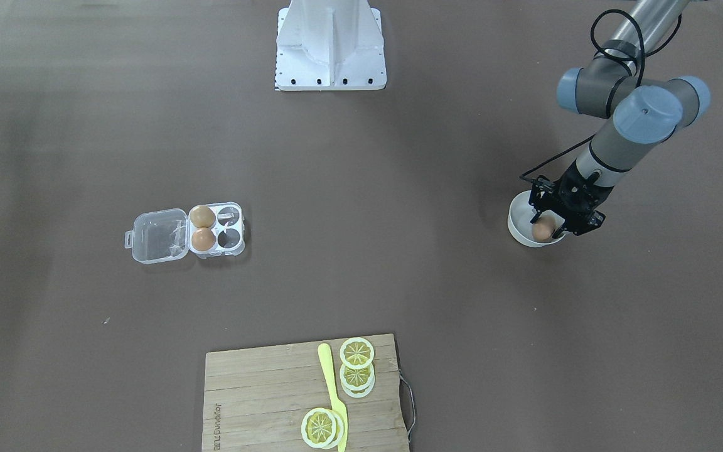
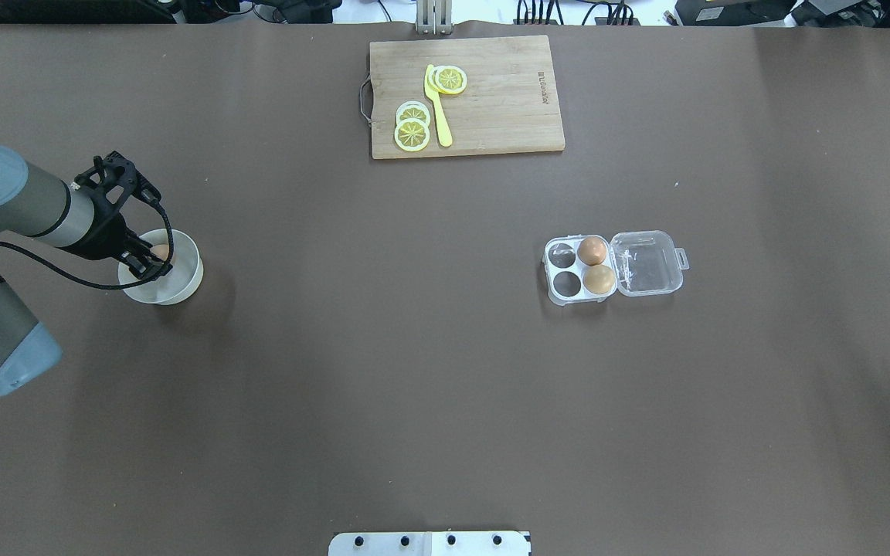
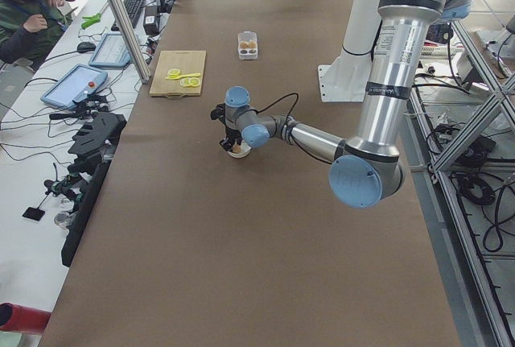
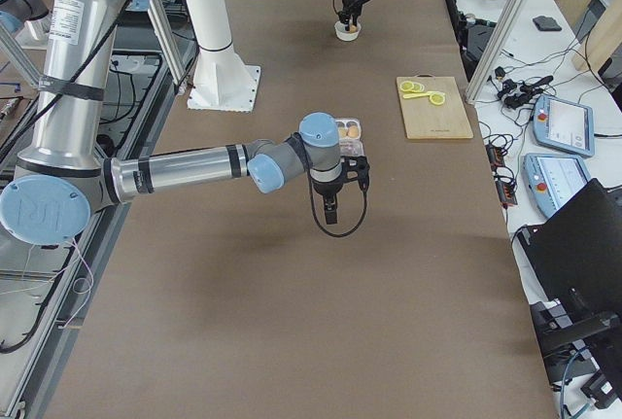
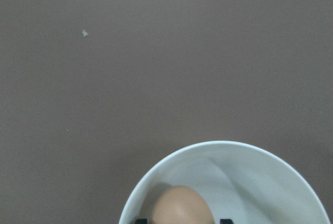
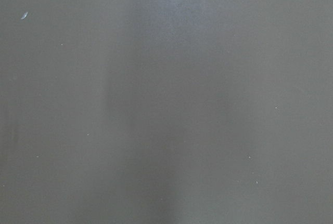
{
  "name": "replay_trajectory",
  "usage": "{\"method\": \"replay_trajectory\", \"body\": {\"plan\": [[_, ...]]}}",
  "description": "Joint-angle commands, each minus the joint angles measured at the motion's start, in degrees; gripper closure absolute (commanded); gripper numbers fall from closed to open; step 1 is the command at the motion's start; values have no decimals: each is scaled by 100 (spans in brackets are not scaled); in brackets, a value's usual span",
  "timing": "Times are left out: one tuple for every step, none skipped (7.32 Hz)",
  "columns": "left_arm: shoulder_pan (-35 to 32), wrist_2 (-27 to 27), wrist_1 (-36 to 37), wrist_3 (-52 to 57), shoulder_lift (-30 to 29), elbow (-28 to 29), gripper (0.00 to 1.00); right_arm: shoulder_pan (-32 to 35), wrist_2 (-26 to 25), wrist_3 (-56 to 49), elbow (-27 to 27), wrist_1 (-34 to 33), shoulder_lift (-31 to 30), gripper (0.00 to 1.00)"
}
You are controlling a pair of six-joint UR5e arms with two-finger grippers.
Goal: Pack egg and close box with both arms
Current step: 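Lower the left gripper into the bowl and close on the brown egg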
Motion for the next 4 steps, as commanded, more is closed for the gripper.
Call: {"method": "replay_trajectory", "body": {"plan": [[0,21,-1,-1,-3,8,46,-9,-1,0,0,0,0,0],[0,21,-1,-1,-3,8,54,-9,-1,0,0,0,0,0],[0,12,-10,-27,-3,-19,70,-9,8,-9,0,0,0,0],[-8,-40,-193,-45,14,-62,90,-9,8,-9,0,0,0,0]]}}
